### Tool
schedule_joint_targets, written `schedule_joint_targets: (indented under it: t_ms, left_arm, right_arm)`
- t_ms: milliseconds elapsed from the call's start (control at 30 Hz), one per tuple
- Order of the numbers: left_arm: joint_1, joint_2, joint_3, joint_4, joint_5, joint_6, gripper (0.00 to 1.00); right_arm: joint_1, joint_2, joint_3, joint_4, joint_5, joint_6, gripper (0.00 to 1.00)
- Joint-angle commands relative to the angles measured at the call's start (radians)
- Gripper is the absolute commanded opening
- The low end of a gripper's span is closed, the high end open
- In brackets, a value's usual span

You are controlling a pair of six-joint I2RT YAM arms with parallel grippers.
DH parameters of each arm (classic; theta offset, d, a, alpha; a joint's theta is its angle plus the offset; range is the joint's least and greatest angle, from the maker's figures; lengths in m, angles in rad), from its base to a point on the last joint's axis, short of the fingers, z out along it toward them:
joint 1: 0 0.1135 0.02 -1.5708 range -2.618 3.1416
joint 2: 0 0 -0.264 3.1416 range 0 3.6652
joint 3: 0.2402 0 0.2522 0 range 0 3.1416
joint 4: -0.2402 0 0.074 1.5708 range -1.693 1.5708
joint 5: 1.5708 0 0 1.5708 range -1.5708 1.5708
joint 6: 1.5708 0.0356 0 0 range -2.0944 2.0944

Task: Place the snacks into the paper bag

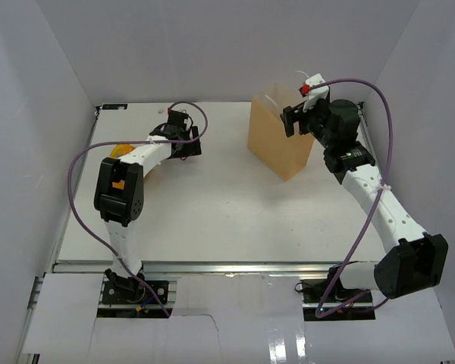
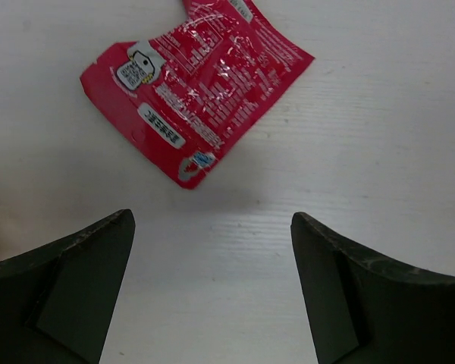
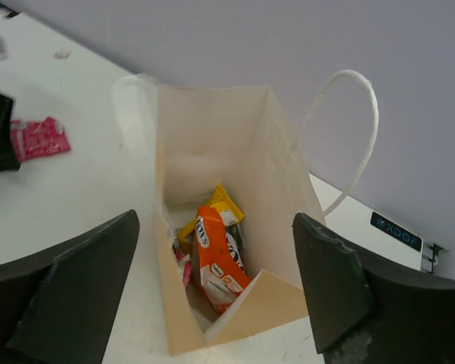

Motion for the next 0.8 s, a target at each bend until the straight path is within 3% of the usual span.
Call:
schedule_joint_targets:
  t_ms: [0, 133, 433, 667, 767]
  left_arm:
    - [0.005, 0.048, 0.088, -0.006, -0.091, 0.221, 0.94]
    - [0.008, 0.123, 0.118, 0.060, -0.134, 0.316, 0.92]
    - [0.025, 0.266, 0.227, 0.113, -0.121, 0.458, 0.87]
    - [0.057, 0.304, 0.235, 0.067, 0.020, 0.470, 0.70]
    - [0.078, 0.295, 0.195, 0.063, 0.097, 0.435, 0.49]
  right_arm:
    - [-0.037, -0.089, 0.061, -0.118, -0.274, -0.141, 0.90]
    - [-0.057, -0.178, -0.005, -0.210, -0.400, -0.199, 0.92]
    - [-0.086, -0.358, -0.187, -0.247, -0.433, -0.186, 0.93]
    - [-0.109, -0.382, -0.200, -0.246, -0.460, -0.156, 0.93]
    - [-0.114, -0.384, -0.194, -0.246, -0.473, -0.148, 0.92]
